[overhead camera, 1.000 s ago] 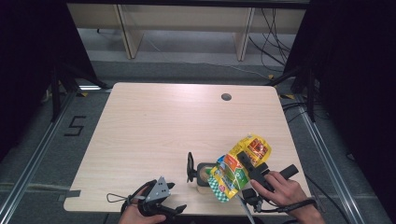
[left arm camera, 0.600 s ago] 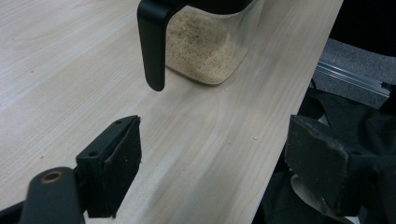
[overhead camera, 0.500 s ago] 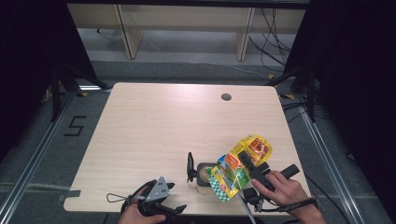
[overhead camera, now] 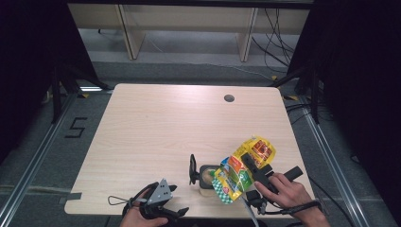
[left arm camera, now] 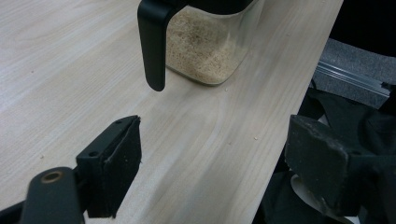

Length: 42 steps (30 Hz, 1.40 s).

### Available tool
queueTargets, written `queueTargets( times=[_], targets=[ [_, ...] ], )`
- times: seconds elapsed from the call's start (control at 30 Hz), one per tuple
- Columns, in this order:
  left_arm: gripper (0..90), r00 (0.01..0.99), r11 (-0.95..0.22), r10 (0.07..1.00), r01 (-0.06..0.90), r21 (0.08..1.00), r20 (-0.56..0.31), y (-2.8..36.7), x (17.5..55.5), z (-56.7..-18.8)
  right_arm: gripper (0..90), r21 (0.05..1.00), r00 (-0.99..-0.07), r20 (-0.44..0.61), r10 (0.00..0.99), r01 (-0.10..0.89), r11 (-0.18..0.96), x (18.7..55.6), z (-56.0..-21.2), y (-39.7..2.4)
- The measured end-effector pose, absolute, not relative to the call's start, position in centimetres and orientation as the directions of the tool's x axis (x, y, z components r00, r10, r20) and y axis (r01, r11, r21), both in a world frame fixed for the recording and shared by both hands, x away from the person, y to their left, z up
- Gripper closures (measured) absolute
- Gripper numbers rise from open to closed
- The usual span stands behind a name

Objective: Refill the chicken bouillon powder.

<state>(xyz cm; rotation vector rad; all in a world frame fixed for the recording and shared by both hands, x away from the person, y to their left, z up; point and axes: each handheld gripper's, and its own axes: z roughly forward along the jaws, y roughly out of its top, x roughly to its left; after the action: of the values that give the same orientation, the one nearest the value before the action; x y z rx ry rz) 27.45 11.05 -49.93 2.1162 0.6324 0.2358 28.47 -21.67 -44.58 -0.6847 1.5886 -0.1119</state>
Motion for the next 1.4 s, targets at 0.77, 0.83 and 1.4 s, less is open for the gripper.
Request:
queueTargets(
  times=[0.77,0.83,1.4],
  targets=[
    [18.4,0.859,-0.482,0.51,0.333,0.811,-0.05,11.06,27.56,-49.91,51.0,-0.47,0.019,-0.867,-0.498,-0.362,0.805,28.33,-44.54,-21.6],
    [18.3,0.851,-0.478,0.522,0.351,0.805,-0.061,11.05,27.46,-49.92,51.1,-0.464,0.018,-0.871,-0.492,-0.365,0.807,28.31,-44.48,-21.64],
    [18.3,0.85,-0.476,0.523,0.351,0.807,-0.061,11.05,27.42,-49.9,51.3,-0.472,0.029,-0.868,-0.496,-0.365,0.803,28.13,-44.42,-21.58]
  ],
)
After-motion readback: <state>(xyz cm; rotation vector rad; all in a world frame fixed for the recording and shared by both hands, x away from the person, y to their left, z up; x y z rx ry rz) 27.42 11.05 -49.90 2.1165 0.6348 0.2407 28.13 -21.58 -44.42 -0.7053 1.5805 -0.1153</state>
